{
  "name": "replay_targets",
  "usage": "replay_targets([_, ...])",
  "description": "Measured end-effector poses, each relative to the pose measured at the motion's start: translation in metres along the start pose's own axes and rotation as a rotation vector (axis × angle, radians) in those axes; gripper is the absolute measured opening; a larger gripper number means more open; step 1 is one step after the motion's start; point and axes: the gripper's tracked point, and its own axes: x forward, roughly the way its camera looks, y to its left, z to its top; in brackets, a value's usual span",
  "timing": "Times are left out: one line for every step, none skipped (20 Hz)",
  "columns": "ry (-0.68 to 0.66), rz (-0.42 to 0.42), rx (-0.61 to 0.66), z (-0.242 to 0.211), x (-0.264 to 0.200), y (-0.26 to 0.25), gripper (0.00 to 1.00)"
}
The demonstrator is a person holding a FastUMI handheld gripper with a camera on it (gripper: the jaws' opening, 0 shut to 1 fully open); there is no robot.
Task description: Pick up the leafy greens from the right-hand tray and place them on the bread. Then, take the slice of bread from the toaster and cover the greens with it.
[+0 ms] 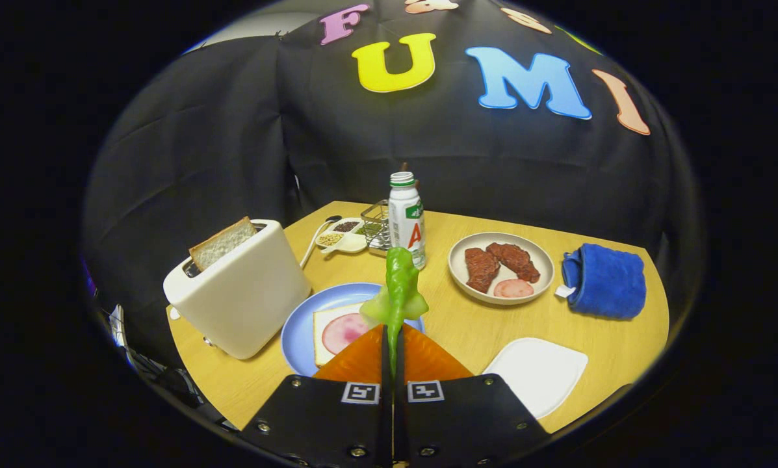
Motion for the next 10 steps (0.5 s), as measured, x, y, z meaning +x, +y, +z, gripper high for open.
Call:
replay_targets([0.004, 0.016, -0.002, 0.001, 0.005, 0.011, 0.02])
replay_targets([0.007, 0.033, -0.004, 0.001, 0.010, 0.021, 0.02])
replay_targets([0.010, 0.045, -0.007, 0.002, 0.016, 0.031, 0.02])
replay_targets([0.015, 0.055, -0.013, 0.001, 0.023, 0.039, 0.02])
replay_targets([0.024, 0.065, -0.021, 0.000, 0.030, 0.048, 0.02])
replay_targets([0.034, 0.075, -0.025, -0.003, 0.037, 0.055, 0.02])
replay_targets([0.049, 0.086, -0.024, -0.007, 0.044, 0.060, 0.02])
replay_targets([0.062, 0.093, -0.020, -0.011, 0.051, 0.065, 0.02])
replay_targets([0.073, 0.100, -0.016, -0.014, 0.056, 0.068, 0.02])
replay_targets([0.082, 0.102, -0.015, -0.017, 0.061, 0.068, 0.02])
